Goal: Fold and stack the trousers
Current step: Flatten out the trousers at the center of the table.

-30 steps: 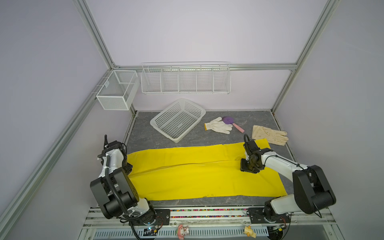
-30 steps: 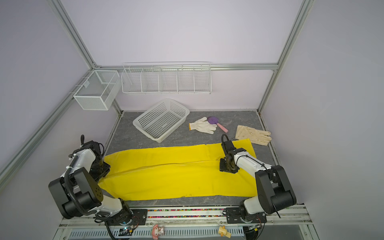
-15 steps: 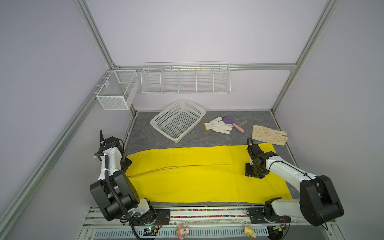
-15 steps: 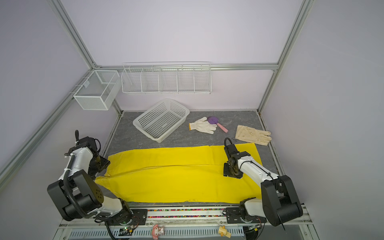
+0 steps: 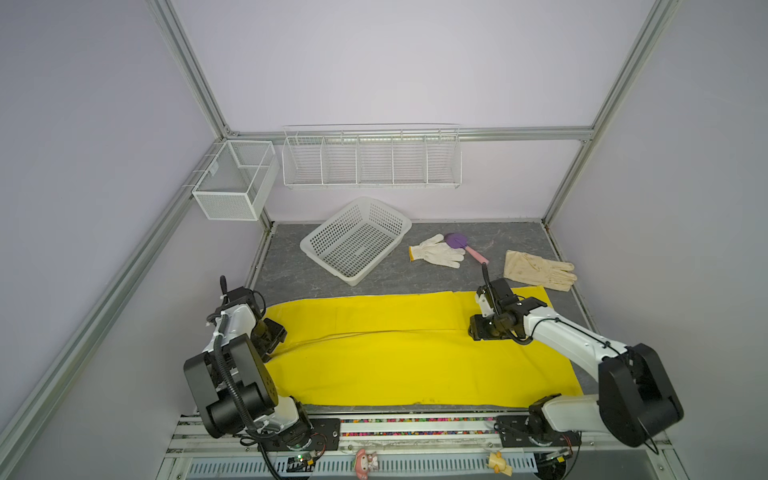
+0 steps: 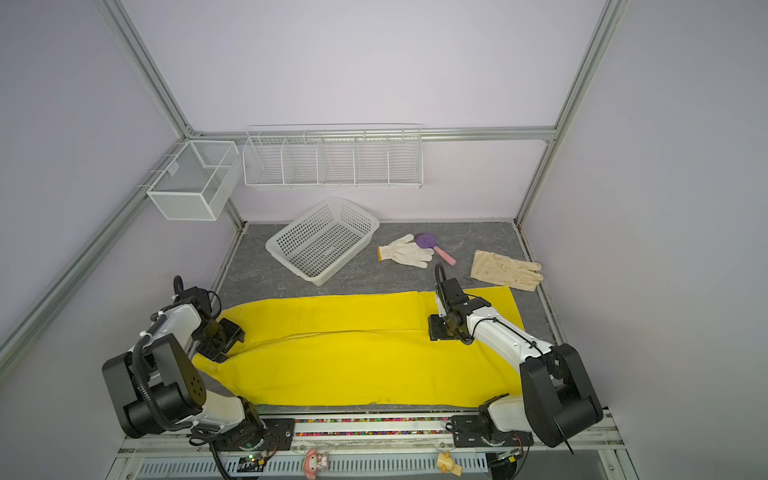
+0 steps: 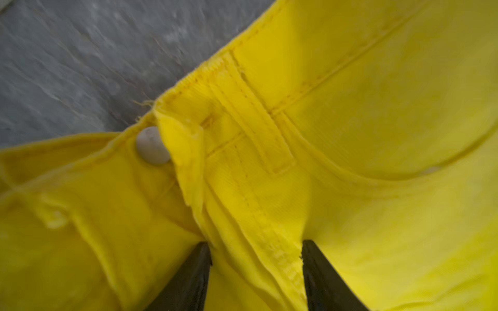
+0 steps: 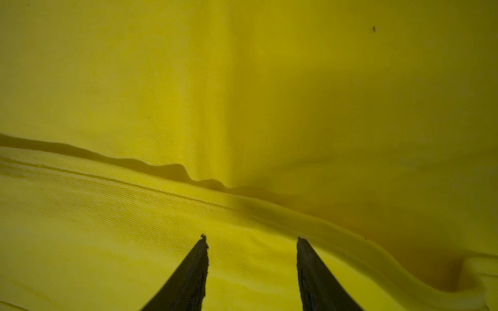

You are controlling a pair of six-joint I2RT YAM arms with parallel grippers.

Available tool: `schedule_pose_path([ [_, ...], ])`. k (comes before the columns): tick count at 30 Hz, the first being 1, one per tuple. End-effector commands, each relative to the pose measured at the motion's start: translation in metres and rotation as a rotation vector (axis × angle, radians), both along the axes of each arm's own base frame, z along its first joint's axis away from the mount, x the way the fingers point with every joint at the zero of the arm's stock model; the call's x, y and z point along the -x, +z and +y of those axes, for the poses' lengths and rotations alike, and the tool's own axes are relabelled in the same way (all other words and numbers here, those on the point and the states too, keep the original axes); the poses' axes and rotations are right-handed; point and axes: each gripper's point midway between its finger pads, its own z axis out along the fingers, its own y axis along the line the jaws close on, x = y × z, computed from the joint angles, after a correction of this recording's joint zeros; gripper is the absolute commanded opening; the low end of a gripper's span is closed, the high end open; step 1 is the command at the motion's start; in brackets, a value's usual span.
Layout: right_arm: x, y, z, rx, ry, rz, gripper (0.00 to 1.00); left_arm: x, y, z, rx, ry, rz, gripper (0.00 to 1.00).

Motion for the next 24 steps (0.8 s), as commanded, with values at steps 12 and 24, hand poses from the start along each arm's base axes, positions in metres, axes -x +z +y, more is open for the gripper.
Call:
schedule_pose_path([
  [12, -0.003, -0.04, -0.03, 0.099, -0.146, 0.096, 0.58, -0.021, -0.016, 0.045, -0.189, -0.095, 0.059, 0.69],
  [24, -0.081, 0.038, 0.035, -0.048, 0.119, -0.134, 0.64, -0.058, 0.047, 0.025, -0.106, -0.127, -0.093, 0.77],
])
